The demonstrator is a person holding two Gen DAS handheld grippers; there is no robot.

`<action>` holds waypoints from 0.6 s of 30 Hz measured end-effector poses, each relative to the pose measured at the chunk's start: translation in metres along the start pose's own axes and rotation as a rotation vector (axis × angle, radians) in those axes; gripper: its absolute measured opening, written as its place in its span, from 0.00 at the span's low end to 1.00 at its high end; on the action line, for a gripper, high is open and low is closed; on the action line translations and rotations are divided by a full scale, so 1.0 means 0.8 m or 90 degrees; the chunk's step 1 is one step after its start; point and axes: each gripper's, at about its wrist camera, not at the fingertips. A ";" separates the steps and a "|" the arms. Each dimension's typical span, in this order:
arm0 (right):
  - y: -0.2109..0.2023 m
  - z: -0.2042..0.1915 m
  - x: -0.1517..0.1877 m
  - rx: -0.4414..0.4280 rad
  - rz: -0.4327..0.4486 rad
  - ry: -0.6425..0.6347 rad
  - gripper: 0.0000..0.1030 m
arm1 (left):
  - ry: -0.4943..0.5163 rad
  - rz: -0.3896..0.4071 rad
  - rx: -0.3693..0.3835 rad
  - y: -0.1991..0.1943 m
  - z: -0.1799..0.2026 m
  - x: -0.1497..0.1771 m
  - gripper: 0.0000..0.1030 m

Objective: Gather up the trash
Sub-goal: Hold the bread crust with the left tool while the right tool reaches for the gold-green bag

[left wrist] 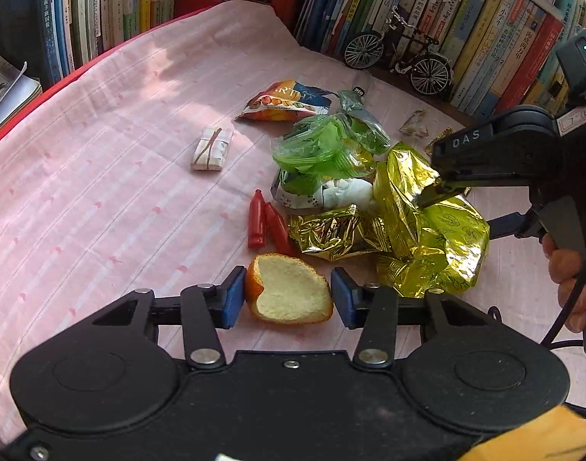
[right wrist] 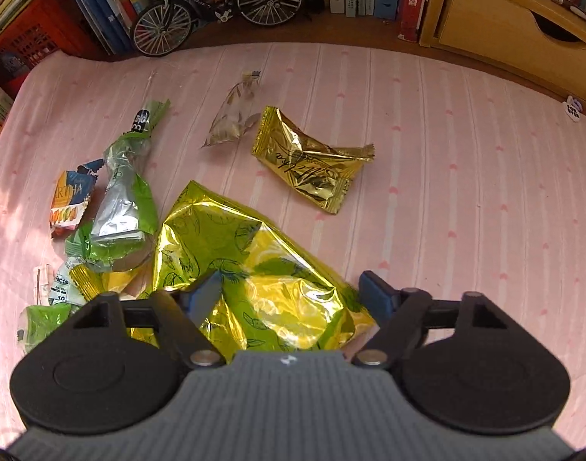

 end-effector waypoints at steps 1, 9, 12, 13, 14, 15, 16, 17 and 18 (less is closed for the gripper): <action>-0.005 0.003 0.001 -0.001 0.006 0.002 0.57 | -0.002 0.001 -0.001 -0.002 -0.001 0.000 0.44; -0.013 0.000 0.006 -0.016 -0.017 0.010 1.00 | -0.023 0.015 -0.004 -0.020 -0.006 0.003 0.44; 0.009 -0.020 0.009 0.019 -0.059 -0.016 1.00 | -0.033 0.016 -0.006 -0.024 -0.009 0.006 0.44; 0.017 -0.025 0.011 0.019 -0.077 -0.021 1.00 | -0.034 0.016 -0.007 -0.025 -0.010 0.008 0.44; 0.022 -0.030 0.013 0.022 -0.082 -0.027 1.00 | -0.036 0.016 -0.009 -0.027 -0.011 0.010 0.44; 0.022 -0.036 0.016 0.033 -0.064 -0.040 1.00 | -0.037 0.017 -0.010 -0.028 -0.011 0.012 0.44; 0.022 -0.041 0.019 0.041 -0.059 -0.050 1.00 | -0.037 0.017 -0.011 -0.030 -0.012 0.013 0.44; 0.022 -0.042 0.020 0.039 -0.056 -0.051 0.99 | -0.038 0.019 -0.012 -0.032 -0.012 0.015 0.44; 0.019 -0.041 0.021 0.031 -0.055 -0.049 0.97 | -0.038 0.021 -0.013 -0.034 -0.013 0.016 0.44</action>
Point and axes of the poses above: each gripper's, at about its wrist camera, not at the fingertips, and y roughly the way its jaws point, z to its right, x to its underside, and after that the axes turned 4 degrees about y, right-handed
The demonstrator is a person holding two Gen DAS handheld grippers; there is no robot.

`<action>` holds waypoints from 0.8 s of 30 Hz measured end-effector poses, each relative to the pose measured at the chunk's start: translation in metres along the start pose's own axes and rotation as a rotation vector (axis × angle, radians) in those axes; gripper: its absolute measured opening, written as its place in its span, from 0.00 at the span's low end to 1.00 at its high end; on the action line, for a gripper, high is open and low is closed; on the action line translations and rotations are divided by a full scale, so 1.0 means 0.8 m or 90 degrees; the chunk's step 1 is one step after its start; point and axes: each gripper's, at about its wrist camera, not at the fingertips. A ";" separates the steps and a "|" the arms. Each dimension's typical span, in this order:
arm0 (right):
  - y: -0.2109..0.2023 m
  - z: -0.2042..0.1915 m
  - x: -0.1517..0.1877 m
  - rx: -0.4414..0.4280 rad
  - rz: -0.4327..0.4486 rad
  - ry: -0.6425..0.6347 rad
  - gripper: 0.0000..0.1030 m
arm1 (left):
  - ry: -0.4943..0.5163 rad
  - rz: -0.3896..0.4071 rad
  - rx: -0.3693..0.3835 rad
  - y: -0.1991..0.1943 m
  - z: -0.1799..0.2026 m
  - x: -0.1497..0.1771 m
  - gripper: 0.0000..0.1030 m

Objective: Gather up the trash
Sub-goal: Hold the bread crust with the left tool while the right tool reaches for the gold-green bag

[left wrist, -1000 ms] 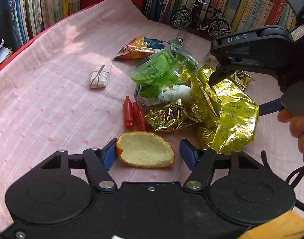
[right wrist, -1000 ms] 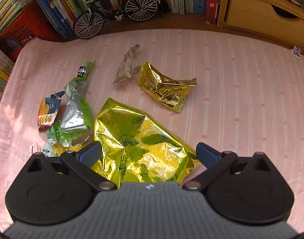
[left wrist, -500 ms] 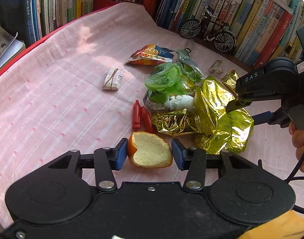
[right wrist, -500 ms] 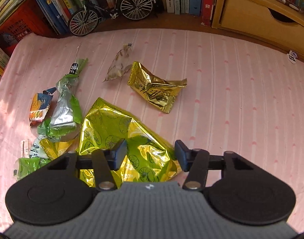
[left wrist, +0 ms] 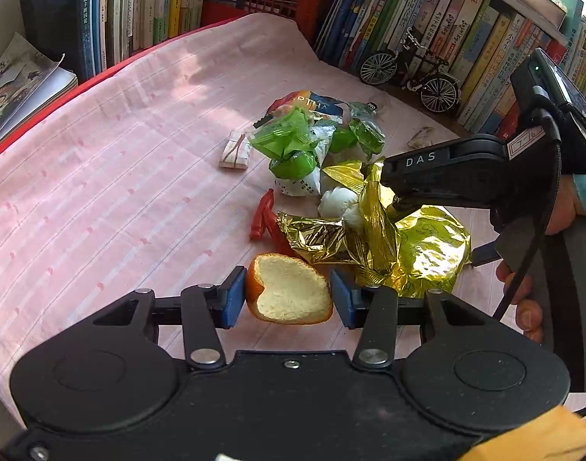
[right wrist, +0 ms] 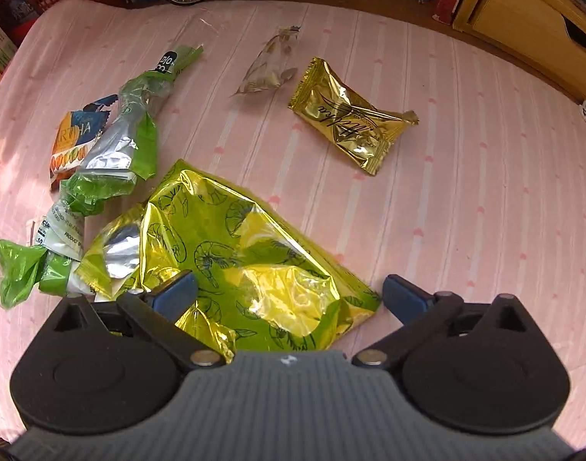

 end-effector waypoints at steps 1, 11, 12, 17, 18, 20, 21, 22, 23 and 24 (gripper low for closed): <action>-0.004 0.002 0.001 -0.010 0.002 -0.002 0.91 | 0.000 0.002 -0.001 -0.002 -0.001 0.001 0.44; -0.051 0.047 0.009 -0.076 0.045 0.012 0.30 | -0.011 0.019 -0.005 -0.023 -0.004 0.005 0.44; -0.056 0.053 0.011 -0.085 0.050 0.019 0.24 | -0.012 0.021 -0.006 -0.026 -0.004 0.005 0.44; -0.070 0.078 0.022 -0.110 0.066 0.049 0.08 | -0.013 0.024 -0.008 -0.033 -0.004 0.011 0.43; -0.073 0.081 0.023 -0.111 0.069 0.053 0.07 | -0.011 0.025 -0.007 -0.035 -0.004 0.012 0.43; -0.076 0.091 0.026 -0.120 0.076 0.063 0.06 | -0.006 0.025 -0.006 -0.038 -0.002 0.014 0.43; -0.078 0.095 0.027 -0.123 0.077 0.070 0.06 | -0.003 0.026 -0.005 -0.041 0.000 0.015 0.43; -0.081 0.098 0.029 -0.126 0.076 0.079 0.09 | -0.002 0.027 -0.004 -0.043 0.000 0.016 0.43; -0.082 0.105 0.030 -0.131 0.072 0.097 0.13 | -0.002 0.029 -0.001 -0.046 0.001 0.017 0.43; -0.082 0.109 0.031 -0.141 0.063 0.111 0.18 | -0.001 0.031 0.000 -0.048 0.001 0.017 0.43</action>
Point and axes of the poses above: each gripper's, at about its wrist camera, not at the fingertips, and y roughly the way its jaws point, z to its right, x to its underside, and after that the axes turned 4 degrees about y, right-handed
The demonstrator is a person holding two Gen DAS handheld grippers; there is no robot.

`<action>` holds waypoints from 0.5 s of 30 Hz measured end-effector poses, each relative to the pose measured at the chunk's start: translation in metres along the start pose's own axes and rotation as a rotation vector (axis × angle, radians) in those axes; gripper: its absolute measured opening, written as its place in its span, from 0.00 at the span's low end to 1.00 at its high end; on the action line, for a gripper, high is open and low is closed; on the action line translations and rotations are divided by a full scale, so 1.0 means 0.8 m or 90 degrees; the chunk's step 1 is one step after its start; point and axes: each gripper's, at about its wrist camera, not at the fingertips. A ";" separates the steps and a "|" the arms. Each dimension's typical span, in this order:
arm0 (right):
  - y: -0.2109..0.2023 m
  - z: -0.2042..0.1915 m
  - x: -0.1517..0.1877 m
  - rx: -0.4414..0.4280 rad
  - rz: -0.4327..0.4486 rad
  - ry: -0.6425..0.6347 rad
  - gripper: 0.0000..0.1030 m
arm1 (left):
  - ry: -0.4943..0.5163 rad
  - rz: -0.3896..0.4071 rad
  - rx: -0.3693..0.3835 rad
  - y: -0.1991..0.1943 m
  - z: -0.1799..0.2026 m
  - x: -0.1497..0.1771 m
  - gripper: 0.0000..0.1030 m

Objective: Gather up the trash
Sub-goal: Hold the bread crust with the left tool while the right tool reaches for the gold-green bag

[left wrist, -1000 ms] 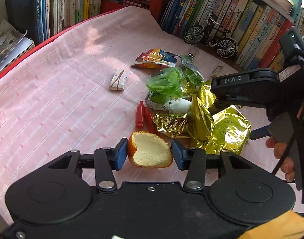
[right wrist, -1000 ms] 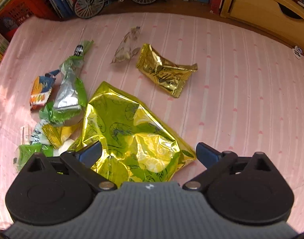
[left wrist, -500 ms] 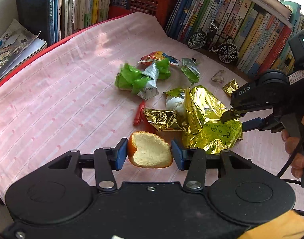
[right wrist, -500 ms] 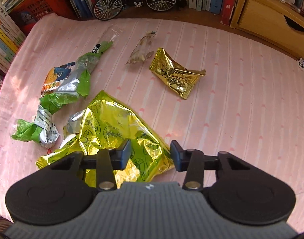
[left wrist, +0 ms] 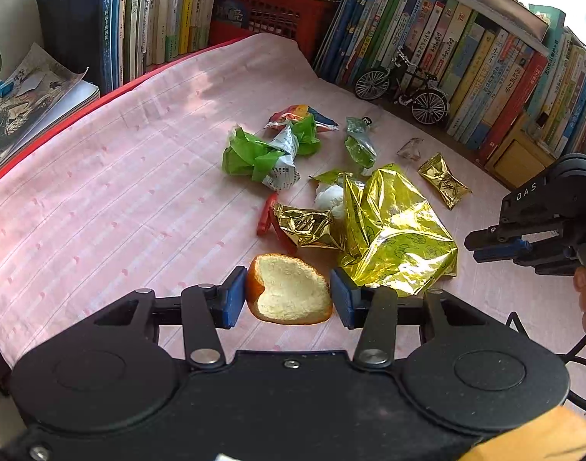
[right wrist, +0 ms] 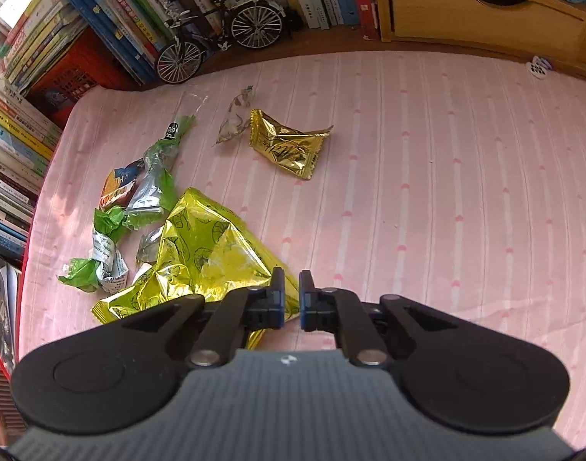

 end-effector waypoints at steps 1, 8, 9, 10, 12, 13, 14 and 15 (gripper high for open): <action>0.001 0.006 0.001 -0.017 -0.017 0.018 0.40 | 0.001 0.002 0.000 -0.002 0.000 0.001 0.43; 0.017 0.006 0.028 -0.069 -0.062 0.057 0.70 | -0.004 0.002 -0.005 -0.010 -0.005 0.007 0.43; 0.022 0.002 0.030 -0.072 -0.066 0.057 0.71 | -0.005 0.002 -0.007 -0.010 -0.006 0.008 0.43; 0.027 -0.003 0.031 -0.074 -0.068 0.056 0.73 | -0.008 0.001 -0.010 -0.010 -0.007 0.009 0.43; 0.036 -0.013 0.031 -0.074 -0.064 0.049 0.74 | -0.016 -0.001 -0.012 -0.009 -0.011 0.010 0.43; 0.042 -0.018 0.031 -0.073 -0.063 0.046 0.74 | -0.019 -0.001 -0.013 -0.009 -0.012 0.011 0.43; 0.047 -0.023 0.031 -0.075 -0.063 0.044 0.73 | -0.021 -0.002 -0.015 -0.009 -0.013 0.012 0.43; 0.052 -0.026 0.032 -0.076 -0.066 0.043 0.51 | -0.022 -0.003 -0.015 -0.008 -0.013 0.012 0.43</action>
Point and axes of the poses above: each gripper's, at about its wrist camera, not at the fingertips, and y roughly the way its jaws point, z to its right, x to its underside, and after that the axes turned 4 degrees about y, right-handed
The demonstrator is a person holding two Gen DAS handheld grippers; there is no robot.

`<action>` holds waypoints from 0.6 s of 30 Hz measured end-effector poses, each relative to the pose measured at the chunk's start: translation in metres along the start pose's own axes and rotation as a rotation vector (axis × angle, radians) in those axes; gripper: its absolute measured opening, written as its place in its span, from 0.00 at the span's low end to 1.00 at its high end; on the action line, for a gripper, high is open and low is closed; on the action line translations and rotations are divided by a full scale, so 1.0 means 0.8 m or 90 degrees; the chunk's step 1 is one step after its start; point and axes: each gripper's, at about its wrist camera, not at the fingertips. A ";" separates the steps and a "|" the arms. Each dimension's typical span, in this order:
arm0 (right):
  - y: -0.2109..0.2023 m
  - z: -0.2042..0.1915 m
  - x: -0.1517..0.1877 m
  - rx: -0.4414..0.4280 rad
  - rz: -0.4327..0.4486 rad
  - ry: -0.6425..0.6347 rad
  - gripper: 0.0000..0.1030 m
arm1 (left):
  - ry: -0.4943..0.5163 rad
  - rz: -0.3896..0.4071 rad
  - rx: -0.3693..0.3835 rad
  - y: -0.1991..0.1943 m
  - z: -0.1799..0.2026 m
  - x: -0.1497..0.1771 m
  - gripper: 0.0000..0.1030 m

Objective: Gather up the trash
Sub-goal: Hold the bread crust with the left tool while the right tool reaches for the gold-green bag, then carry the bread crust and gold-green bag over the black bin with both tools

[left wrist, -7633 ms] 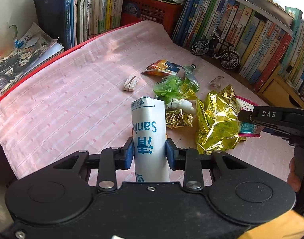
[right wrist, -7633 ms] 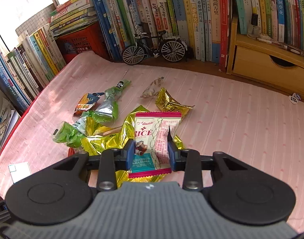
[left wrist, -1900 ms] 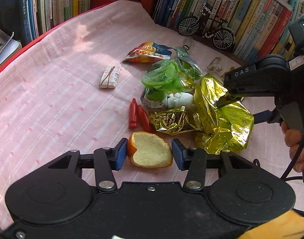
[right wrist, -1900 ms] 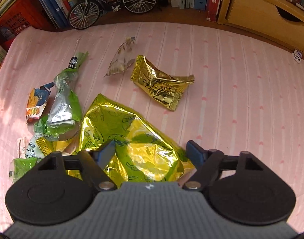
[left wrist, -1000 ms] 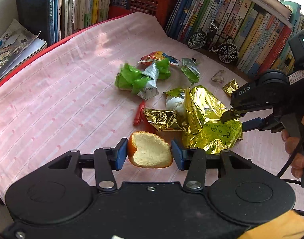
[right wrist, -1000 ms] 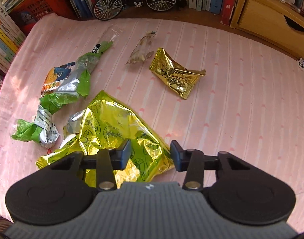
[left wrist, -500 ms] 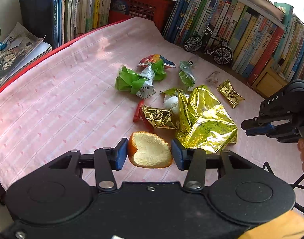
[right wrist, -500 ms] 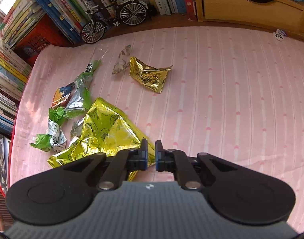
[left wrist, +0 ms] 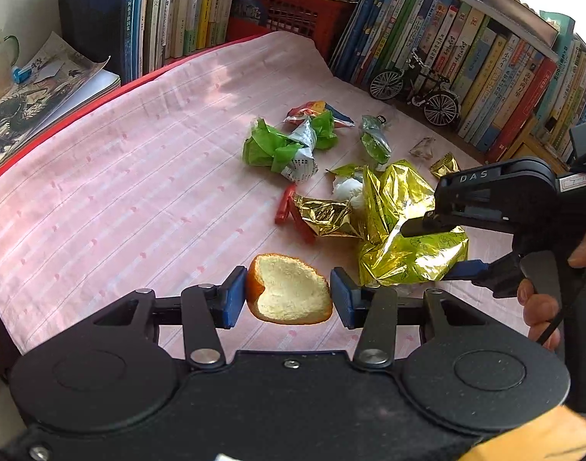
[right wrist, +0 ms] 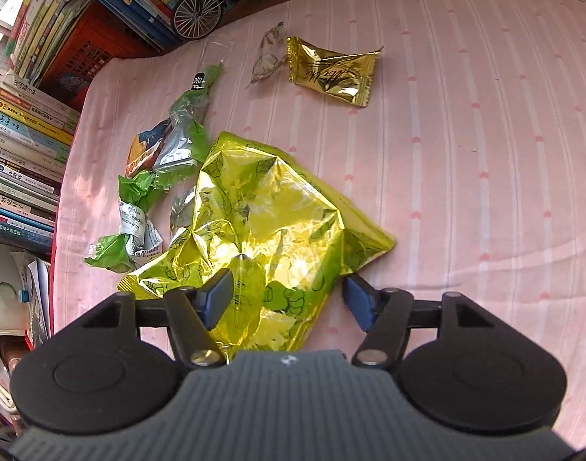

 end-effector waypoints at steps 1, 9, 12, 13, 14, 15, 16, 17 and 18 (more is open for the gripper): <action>0.005 -0.002 0.000 0.005 -0.006 0.001 0.42 | 0.000 0.000 0.000 0.000 0.000 0.001 0.43; -0.020 0.002 0.011 -0.013 0.028 0.011 0.24 | 0.007 0.000 0.004 -0.007 0.000 0.004 0.43; -0.036 0.009 0.016 -0.017 0.043 0.019 0.18 | 0.014 0.005 0.012 -0.014 0.000 0.007 0.42; -0.041 0.010 0.019 -0.017 0.050 0.017 0.16 | 0.016 0.008 0.016 -0.018 0.000 0.008 0.42; -0.047 0.010 0.023 -0.016 0.058 0.015 0.14 | 0.017 0.009 0.019 -0.020 0.000 0.010 0.42; -0.053 0.012 0.027 -0.015 0.064 0.014 0.12 | 0.019 0.010 0.024 -0.024 -0.002 0.012 0.41; -0.058 0.013 0.032 -0.014 0.069 0.014 0.12 | 0.023 0.012 0.028 -0.027 -0.003 0.014 0.41; -0.065 0.014 0.038 -0.014 0.075 0.017 0.12 | 0.028 0.014 0.031 -0.031 -0.004 0.017 0.40; -0.070 0.016 0.043 -0.016 0.080 0.019 0.12 | 0.033 0.017 0.035 -0.036 -0.005 0.020 0.39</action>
Point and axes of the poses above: each gripper's, at about its wrist camera, not at the fingertips, and y roughly the way its jaws point, z to its right, x to its underside, and after that the axes turned 4 degrees about y, right-handed
